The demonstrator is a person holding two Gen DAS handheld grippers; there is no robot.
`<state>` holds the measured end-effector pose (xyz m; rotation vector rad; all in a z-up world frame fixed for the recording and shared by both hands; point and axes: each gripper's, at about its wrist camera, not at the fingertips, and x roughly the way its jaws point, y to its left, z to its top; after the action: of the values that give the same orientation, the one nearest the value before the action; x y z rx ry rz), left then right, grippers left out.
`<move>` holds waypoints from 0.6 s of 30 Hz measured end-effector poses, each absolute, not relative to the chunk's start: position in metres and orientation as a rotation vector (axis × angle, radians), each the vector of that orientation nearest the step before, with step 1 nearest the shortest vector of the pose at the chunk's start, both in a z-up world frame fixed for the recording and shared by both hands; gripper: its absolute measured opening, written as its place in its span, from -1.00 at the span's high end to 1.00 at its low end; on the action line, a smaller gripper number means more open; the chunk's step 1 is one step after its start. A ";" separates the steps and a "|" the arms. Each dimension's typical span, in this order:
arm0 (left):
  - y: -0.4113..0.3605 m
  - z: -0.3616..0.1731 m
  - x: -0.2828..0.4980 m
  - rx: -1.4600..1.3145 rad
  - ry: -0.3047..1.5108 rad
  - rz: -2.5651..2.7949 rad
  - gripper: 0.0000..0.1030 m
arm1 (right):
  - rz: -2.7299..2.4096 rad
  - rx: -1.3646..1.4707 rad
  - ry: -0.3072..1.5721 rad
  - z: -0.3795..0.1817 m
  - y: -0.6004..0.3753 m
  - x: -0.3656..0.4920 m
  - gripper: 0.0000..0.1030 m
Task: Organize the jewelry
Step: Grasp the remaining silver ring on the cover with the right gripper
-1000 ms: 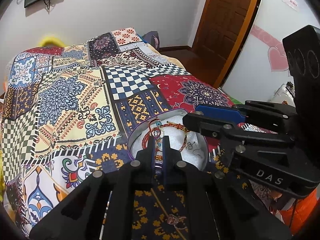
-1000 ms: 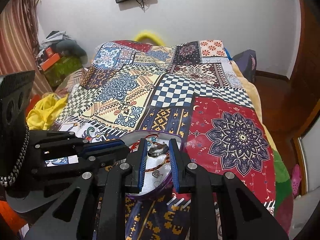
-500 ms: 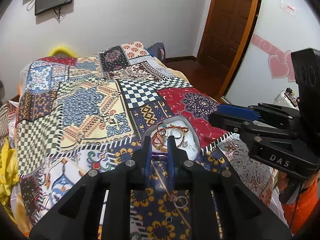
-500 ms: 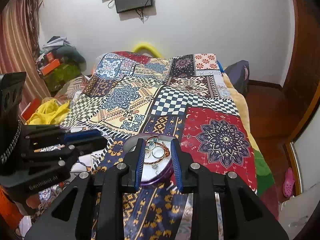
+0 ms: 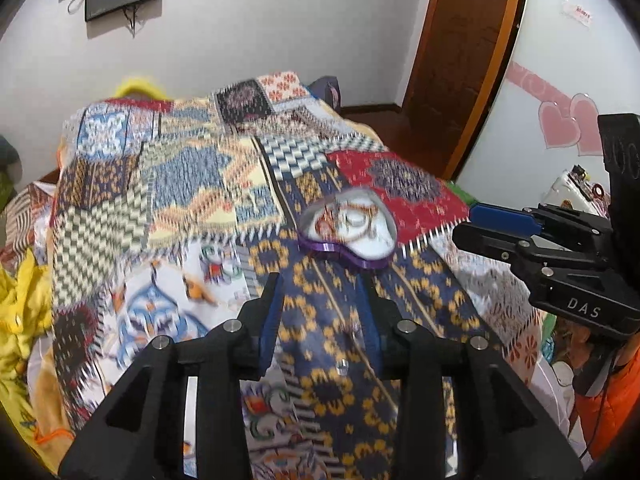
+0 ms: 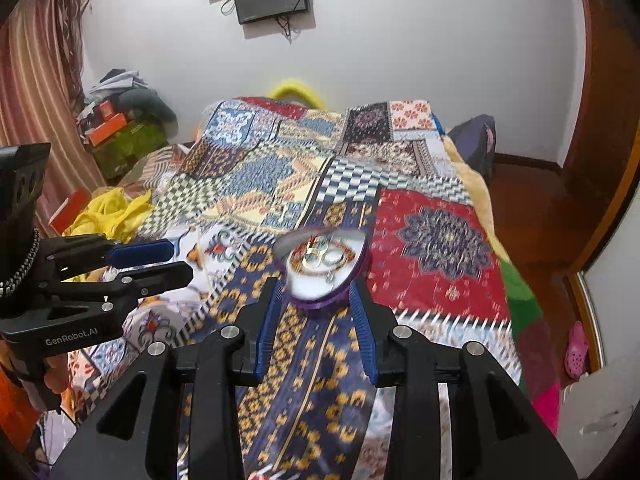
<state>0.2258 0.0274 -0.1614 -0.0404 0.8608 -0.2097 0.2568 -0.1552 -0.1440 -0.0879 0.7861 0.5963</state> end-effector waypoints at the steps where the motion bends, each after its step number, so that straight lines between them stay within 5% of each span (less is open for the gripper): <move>1: 0.027 -0.167 0.223 -0.042 0.877 -0.213 0.30 | 0.598 -0.091 0.796 -0.147 -0.154 0.254 0.38; 18: 0.010 -0.236 0.211 -0.005 1.011 -0.240 0.34 | 0.638 -0.094 0.940 -0.196 -0.145 0.234 0.38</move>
<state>0.2114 0.0097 -0.2364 -0.0050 1.0106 -0.2396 0.2339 -0.1453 -0.1958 -0.0935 0.9402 0.6376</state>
